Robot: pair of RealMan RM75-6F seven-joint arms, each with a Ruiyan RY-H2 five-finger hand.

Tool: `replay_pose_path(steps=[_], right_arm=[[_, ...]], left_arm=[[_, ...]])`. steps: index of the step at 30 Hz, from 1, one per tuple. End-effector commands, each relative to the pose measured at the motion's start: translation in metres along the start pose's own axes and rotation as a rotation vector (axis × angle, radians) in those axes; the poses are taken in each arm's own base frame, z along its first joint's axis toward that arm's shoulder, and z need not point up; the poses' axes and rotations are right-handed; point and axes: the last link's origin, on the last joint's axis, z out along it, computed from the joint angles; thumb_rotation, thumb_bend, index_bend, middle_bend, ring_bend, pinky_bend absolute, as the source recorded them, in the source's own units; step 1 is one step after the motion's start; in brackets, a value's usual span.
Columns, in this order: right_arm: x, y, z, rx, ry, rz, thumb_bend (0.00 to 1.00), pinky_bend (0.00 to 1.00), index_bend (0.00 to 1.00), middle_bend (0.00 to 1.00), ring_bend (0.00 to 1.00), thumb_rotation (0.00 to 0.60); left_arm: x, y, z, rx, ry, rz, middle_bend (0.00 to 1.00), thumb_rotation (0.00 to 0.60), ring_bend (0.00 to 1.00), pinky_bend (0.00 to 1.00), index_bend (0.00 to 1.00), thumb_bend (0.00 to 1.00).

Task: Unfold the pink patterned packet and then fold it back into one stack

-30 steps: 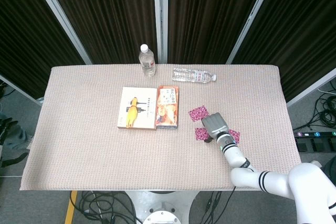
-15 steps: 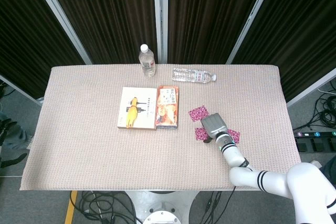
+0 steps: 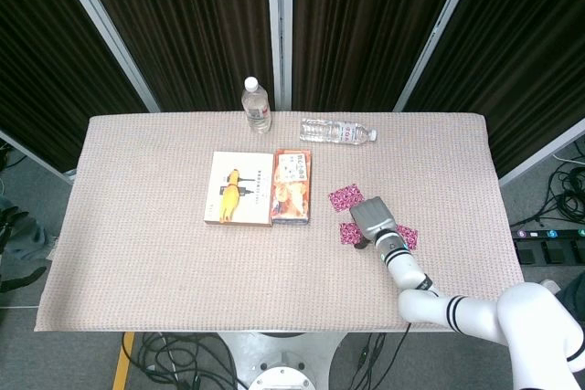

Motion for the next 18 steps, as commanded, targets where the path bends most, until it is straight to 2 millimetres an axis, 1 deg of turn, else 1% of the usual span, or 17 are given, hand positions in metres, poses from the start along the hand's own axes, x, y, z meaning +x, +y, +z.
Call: replay_pose_path(steps=[1,7,18], right_arm=[[-0.0002,-0.0002,0.0,0.0,-0.001,0.0,0.0,0.93,0.45,0.94,0.98,0.429],[-0.0001,-0.0003,0.0002,-0.001,0.001,0.002,0.0,0.93,0.46,0.94,0.98,0.431],[0.0068,0.0065,-0.0028,-0.006,0.018,0.005,0.0,0.93,0.46,0.95,0.98,0.428]], left_arm=[[-0.0001,-0.0001,-0.0003,0.0,-0.001,0.001,0.22,0.6,0.09,0.27,0.21,0.0],[-0.0008,-0.0014,-0.001,0.006,-0.005,0.002,0.22,0.6,0.09,0.27,0.21,0.0],[-0.0012,-0.0013,-0.0002,0.004,-0.007,0.001,0.22,0.6,0.09,0.27,0.21,0.0]])
